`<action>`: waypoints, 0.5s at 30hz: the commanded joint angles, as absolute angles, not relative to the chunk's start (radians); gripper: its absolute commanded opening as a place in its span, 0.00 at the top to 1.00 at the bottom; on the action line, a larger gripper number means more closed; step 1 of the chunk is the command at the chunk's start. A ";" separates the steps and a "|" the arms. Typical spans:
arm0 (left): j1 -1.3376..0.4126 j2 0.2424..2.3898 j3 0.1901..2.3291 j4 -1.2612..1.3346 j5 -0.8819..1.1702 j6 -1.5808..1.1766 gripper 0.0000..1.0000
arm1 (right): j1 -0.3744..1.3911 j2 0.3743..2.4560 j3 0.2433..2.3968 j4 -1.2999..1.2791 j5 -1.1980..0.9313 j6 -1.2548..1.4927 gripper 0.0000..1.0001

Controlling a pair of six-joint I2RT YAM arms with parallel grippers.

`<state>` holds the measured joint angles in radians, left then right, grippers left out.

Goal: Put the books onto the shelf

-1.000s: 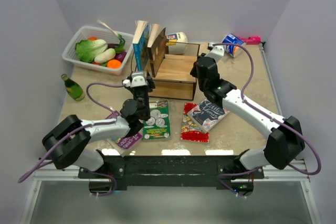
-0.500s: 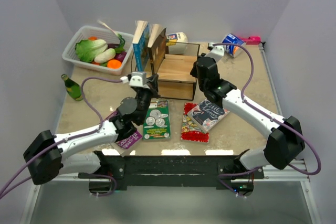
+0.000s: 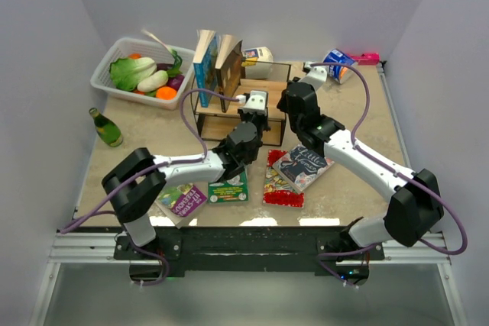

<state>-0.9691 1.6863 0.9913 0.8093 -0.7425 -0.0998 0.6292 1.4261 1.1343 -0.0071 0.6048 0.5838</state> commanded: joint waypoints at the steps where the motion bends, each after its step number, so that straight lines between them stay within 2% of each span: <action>1: -0.945 1.759 1.130 0.855 -0.870 -0.012 1.00 | 0.634 1.443 1.117 -0.037 0.560 0.629 1.00; 10: -0.833 1.850 1.255 0.688 -0.847 -0.113 1.00 | 0.632 1.447 1.106 -0.032 0.546 0.632 1.00; 15: -0.798 1.848 1.247 0.637 -0.842 -0.156 1.00 | 0.632 1.450 1.103 -0.034 0.543 0.630 1.00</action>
<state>-0.8196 1.8488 1.2240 0.6792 -0.8158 -0.1020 0.6254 1.4261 1.1324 -0.0055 0.5915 0.5907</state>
